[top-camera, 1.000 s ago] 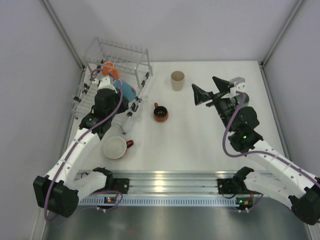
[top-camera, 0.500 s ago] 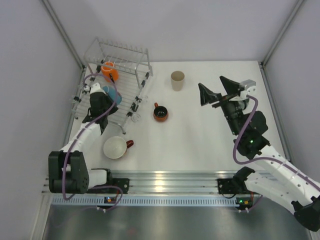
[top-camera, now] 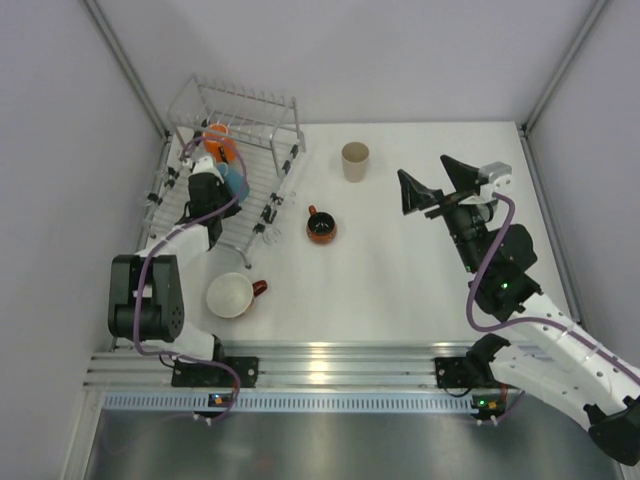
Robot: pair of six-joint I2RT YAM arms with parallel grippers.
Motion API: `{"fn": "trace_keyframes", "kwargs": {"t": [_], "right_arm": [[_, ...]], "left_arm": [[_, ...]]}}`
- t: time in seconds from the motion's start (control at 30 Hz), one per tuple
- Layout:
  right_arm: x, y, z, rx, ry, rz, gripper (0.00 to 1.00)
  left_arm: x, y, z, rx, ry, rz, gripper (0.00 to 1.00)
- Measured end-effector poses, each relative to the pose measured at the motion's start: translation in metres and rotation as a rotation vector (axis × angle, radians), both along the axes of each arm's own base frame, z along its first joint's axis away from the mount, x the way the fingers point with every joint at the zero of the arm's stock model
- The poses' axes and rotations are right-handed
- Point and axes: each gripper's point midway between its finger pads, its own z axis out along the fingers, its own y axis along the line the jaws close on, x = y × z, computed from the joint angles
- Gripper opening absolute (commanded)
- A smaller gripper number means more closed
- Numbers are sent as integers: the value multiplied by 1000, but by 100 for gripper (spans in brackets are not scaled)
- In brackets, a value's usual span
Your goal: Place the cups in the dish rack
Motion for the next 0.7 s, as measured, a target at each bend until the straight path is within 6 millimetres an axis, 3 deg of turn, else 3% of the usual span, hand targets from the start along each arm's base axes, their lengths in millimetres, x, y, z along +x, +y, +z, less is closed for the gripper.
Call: {"fn": "trace_keyframes", "kwargs": {"t": [0.47, 0.7], "right_arm": [[-5, -5, 7, 7, -20, -3, 99], [-5, -5, 6, 7, -20, -5, 99]], "left_arm": [[21, -4, 0, 37, -11, -63, 31], [42, -11, 22, 33, -84, -100, 39]]}}
